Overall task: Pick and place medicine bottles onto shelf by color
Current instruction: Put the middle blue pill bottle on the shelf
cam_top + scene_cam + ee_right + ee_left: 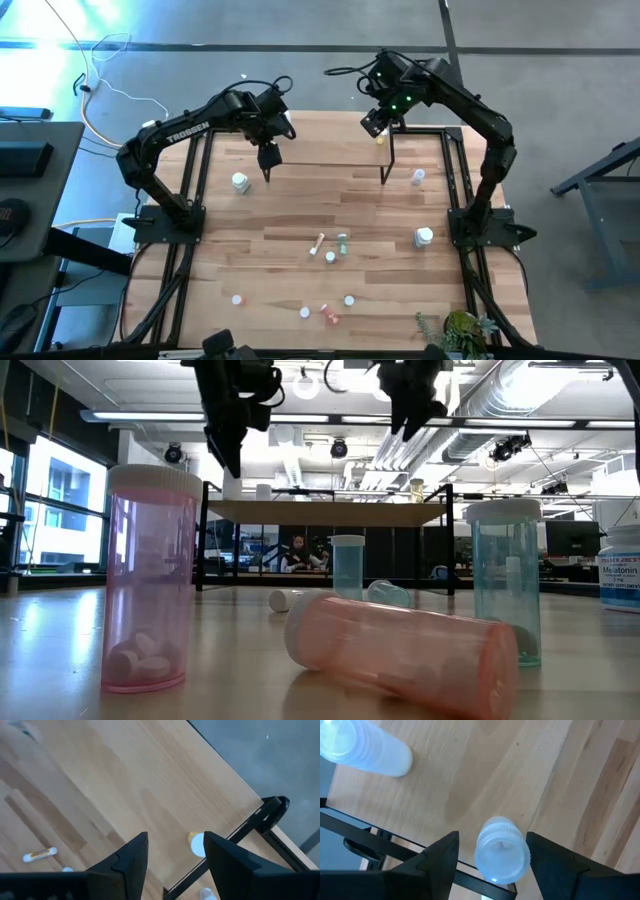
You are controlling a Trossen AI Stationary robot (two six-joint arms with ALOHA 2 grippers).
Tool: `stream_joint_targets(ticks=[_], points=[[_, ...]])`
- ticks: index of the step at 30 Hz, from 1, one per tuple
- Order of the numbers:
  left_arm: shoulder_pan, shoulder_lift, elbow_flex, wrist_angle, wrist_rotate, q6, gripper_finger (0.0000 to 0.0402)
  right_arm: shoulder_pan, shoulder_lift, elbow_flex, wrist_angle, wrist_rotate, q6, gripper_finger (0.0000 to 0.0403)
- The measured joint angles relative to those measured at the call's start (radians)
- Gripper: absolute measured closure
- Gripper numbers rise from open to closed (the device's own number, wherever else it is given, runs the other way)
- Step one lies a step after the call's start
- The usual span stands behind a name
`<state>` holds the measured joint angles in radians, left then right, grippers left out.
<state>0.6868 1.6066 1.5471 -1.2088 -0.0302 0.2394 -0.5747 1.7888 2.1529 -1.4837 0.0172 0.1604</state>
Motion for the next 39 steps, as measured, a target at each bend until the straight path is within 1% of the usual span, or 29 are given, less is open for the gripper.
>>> stream_joint_targets(ticks=[9,10,14,18,24,28,31,33,36,39], points=[[0.0,0.0,0.014,0.0,0.0,0.0,0.0179,0.061,-0.088,0.0,0.003,0.009,0.028,0.0219],[0.0,0.0,0.023,0.001,0.0,0.0,0.0179,0.07,-0.096,0.0,0.003,0.018,0.041,0.0219],[0.0,0.0,0.064,0.0,0.0,0.0,0.0179,0.122,-0.125,-0.016,0.003,0.109,0.071,0.0219],[0.0,-0.001,0.099,-0.01,0.0,0.0,0.0179,0.173,-0.158,-0.063,0.005,0.133,0.089,0.0219],[-0.001,-0.007,0.153,-0.035,0.012,0.0,0.0179,0.227,-0.234,-0.214,0.039,0.144,0.179,0.0219],[0.0,-0.041,0.156,-0.029,0.102,0.007,0.0179,0.258,-0.304,-0.347,0.114,0.137,0.254,0.0219],[0.0,-0.073,0.156,-0.029,0.168,0.007,0.0179,0.285,-0.356,-0.448,0.194,0.101,0.305,0.0219],[0.0,-0.103,0.143,-0.009,0.2,0.002,0.0179,0.306,-0.387,-0.511,0.247,0.069,0.333,0.0219],[0.0,-0.155,0.093,0.038,0.258,-0.007,0.0179,0.344,-0.422,-0.598,0.327,0.03,0.364,0.0219],[-0.005,-0.211,0.019,0.117,0.314,-0.038,0.0179,0.389,-0.443,-0.664,0.393,0.025,0.393,0.0219]])
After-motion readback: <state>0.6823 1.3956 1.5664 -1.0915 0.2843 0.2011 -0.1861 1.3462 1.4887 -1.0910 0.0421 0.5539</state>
